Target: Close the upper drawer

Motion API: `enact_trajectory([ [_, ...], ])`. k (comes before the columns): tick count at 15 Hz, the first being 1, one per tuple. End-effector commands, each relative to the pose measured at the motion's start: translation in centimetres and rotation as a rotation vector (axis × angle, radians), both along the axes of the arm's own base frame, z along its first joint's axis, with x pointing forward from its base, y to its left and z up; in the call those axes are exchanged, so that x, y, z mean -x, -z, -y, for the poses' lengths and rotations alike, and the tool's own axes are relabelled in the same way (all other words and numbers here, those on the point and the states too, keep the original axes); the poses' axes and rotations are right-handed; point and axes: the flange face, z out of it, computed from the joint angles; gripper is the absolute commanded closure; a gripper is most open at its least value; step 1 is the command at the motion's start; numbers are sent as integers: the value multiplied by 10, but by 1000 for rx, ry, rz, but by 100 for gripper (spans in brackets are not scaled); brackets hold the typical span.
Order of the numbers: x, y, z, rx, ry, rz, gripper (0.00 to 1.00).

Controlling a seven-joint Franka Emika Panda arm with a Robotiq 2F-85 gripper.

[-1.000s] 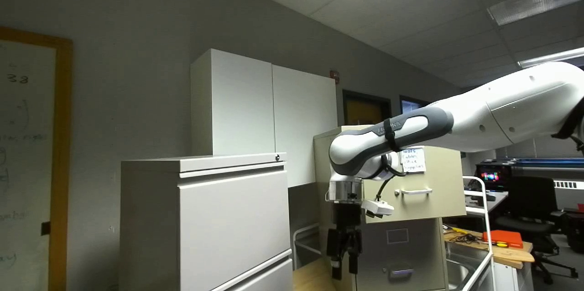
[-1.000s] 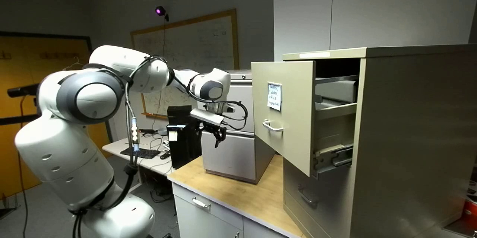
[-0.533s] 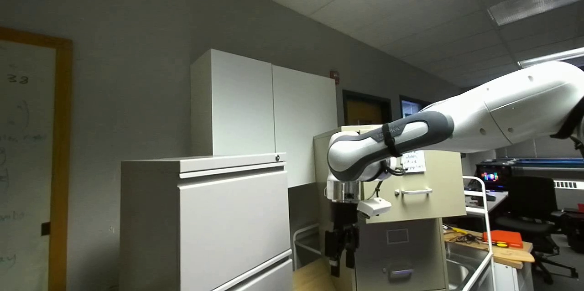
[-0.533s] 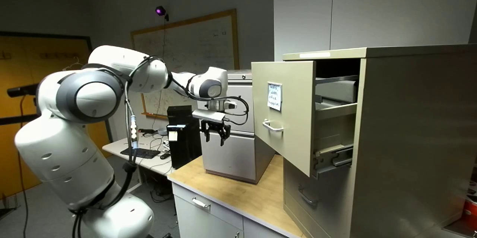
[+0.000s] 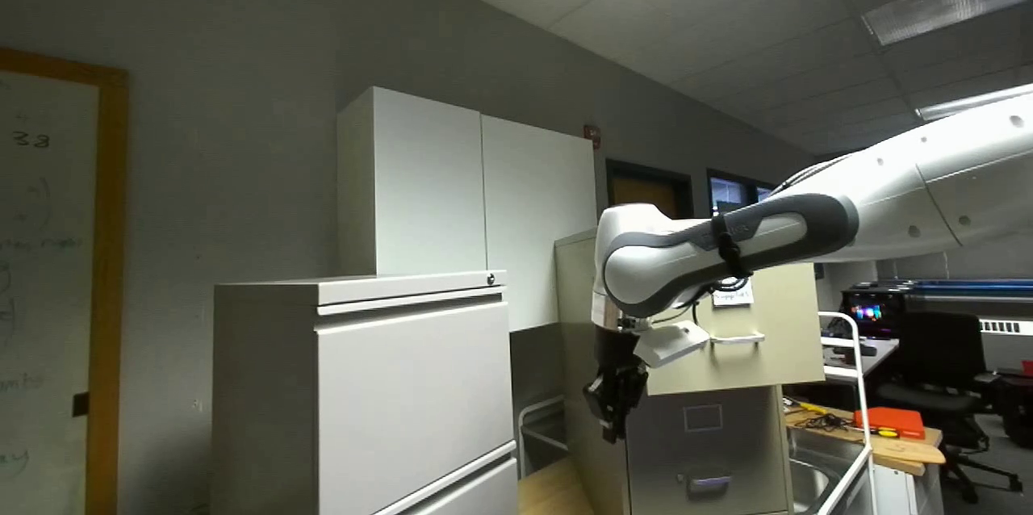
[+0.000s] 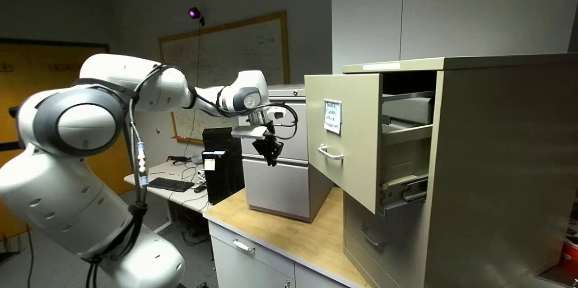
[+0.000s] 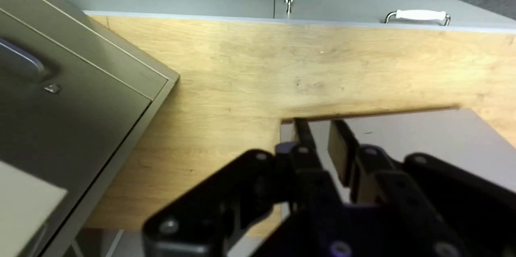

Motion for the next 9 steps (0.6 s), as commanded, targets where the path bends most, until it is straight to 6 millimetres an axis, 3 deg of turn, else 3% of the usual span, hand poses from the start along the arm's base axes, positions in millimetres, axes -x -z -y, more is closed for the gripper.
enact_trajectory([
  [1, 32, -22, 6, 17, 95, 95, 100],
  [4, 56, -37, 24, 6, 174, 170, 100],
  [9, 98, -58, 72, -13, 347, 343, 100],
])
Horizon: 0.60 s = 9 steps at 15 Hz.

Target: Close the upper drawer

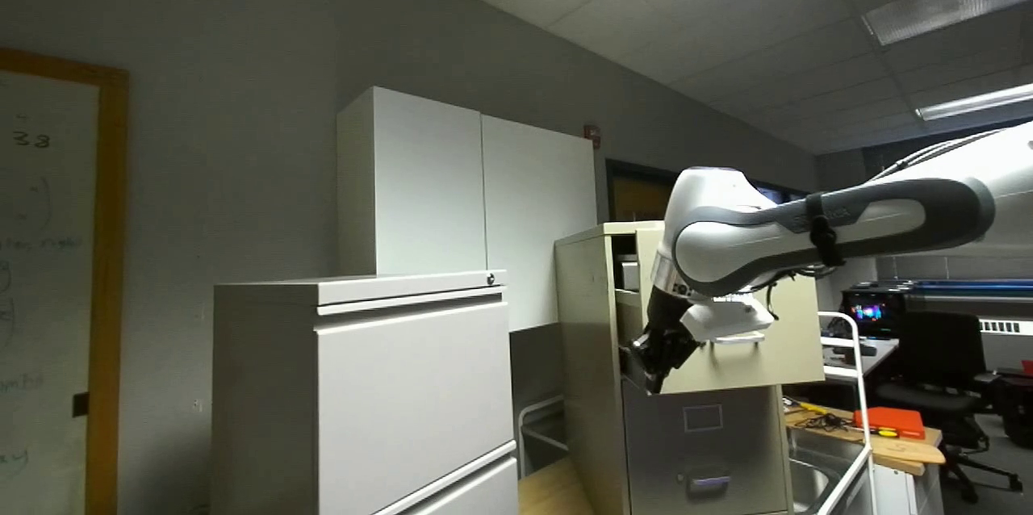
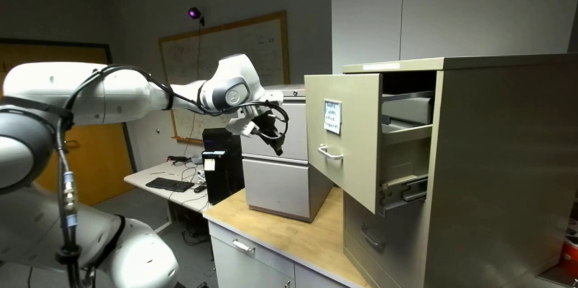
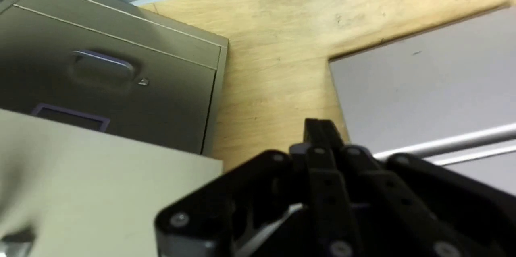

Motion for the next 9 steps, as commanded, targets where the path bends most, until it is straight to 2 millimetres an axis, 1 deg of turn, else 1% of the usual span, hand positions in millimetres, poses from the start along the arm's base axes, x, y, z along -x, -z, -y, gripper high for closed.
enact_trajectory([
  [1, 39, -13, 30, -3, 133, 139, 100],
  [2, 46, -15, 39, 1, 162, 172, 100],
  [5, 76, -22, 65, -12, 249, 269, 100],
  [9, 118, -25, 94, -29, 368, 390, 100],
])
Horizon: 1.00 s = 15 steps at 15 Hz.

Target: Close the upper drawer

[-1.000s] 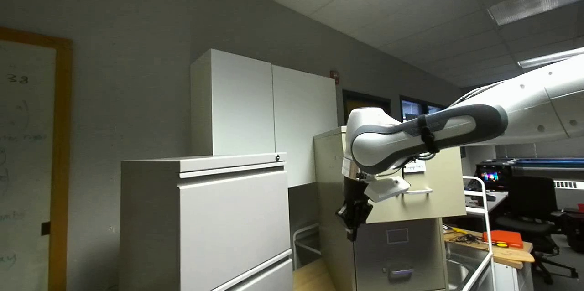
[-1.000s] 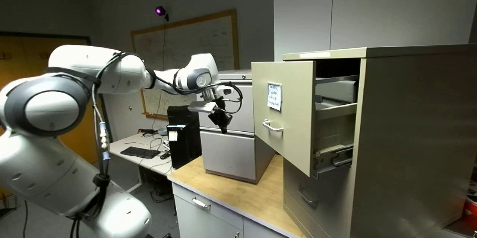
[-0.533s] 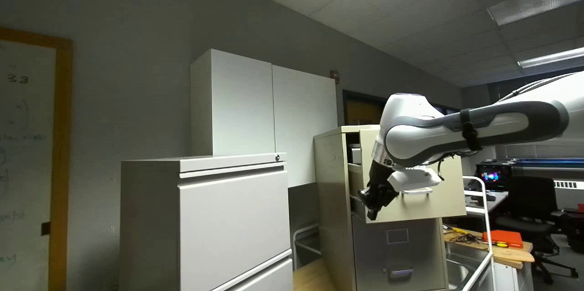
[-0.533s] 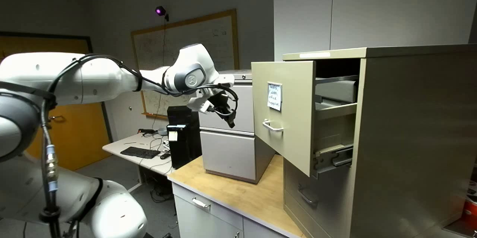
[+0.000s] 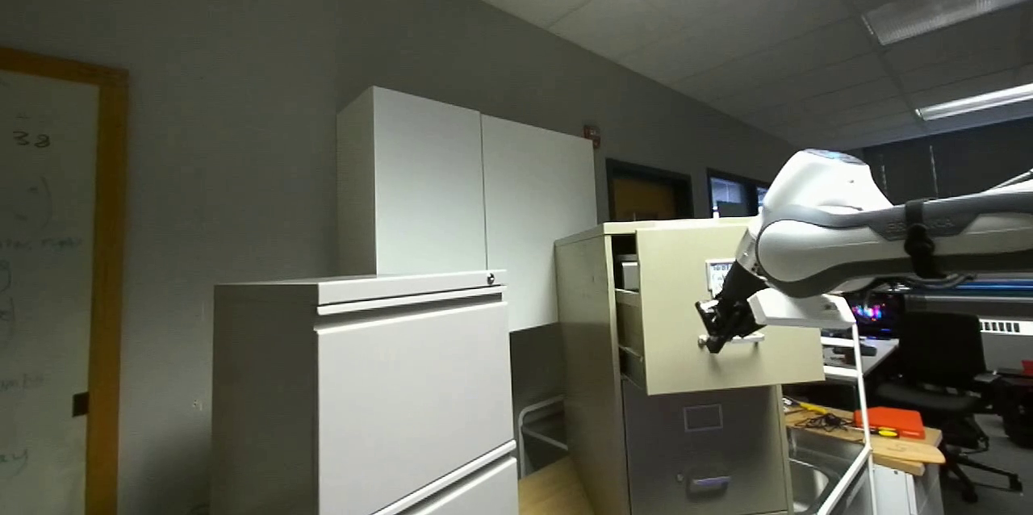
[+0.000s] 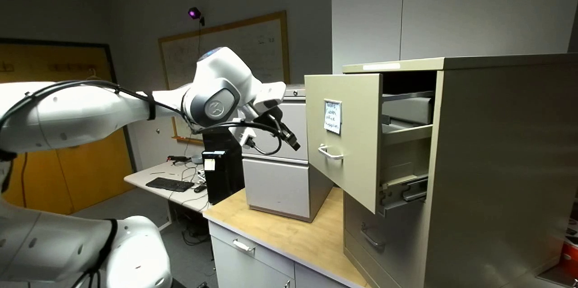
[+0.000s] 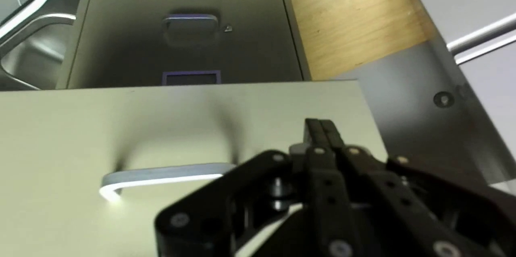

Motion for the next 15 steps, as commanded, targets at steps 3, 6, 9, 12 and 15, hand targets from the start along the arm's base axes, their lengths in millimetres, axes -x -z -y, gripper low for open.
enact_trajectory([
  [3, 57, 1, 31, -18, 195, 186, 100],
  [6, 74, 5, 50, -42, 288, 294, 100],
  [9, 81, 10, 66, -51, 350, 381, 100],
  [12, 87, 10, 81, -38, 398, 451, 100],
  [15, 92, 3, 91, -15, 420, 535, 100],
])
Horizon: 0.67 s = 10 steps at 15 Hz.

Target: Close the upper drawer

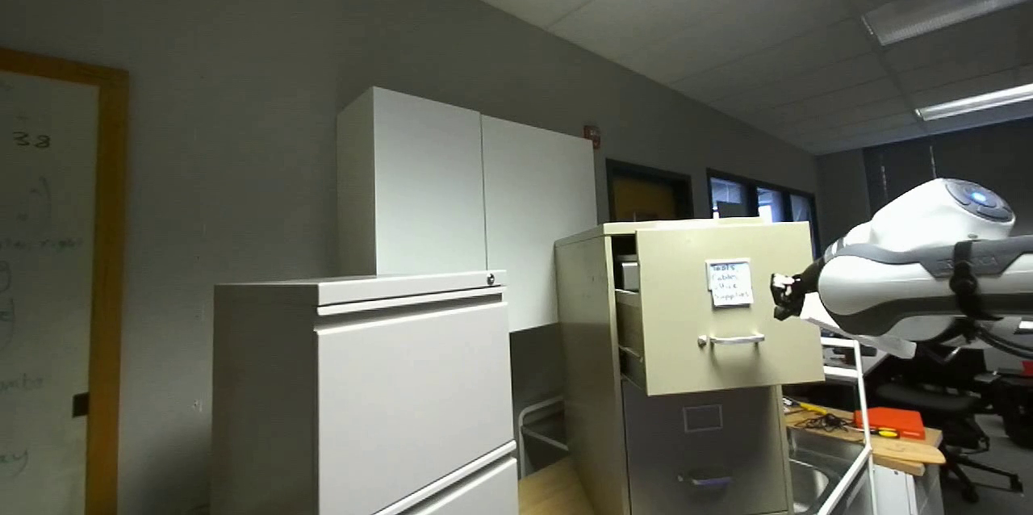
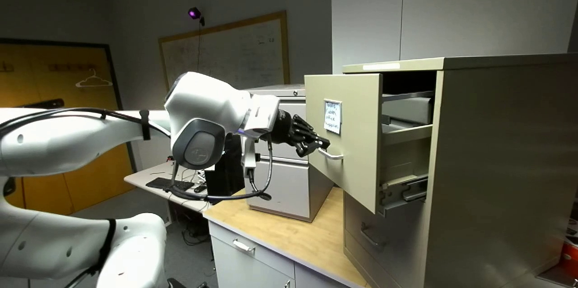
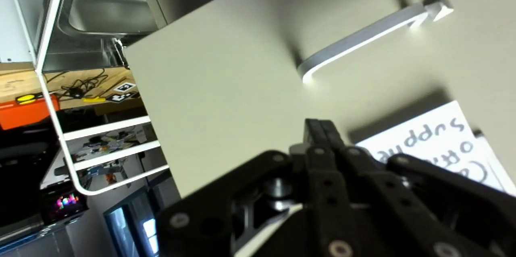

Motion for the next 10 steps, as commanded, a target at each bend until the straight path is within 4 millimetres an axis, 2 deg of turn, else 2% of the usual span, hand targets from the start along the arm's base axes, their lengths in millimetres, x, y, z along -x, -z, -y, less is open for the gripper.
enact_trajectory([
  [1, 4, -8, 13, 22, 44, 93, 100],
  [4, 1, -13, 20, 41, 50, 157, 100],
  [6, -8, -14, 23, 44, 46, 182, 100],
  [10, -41, -12, 26, 37, 18, 180, 100],
])
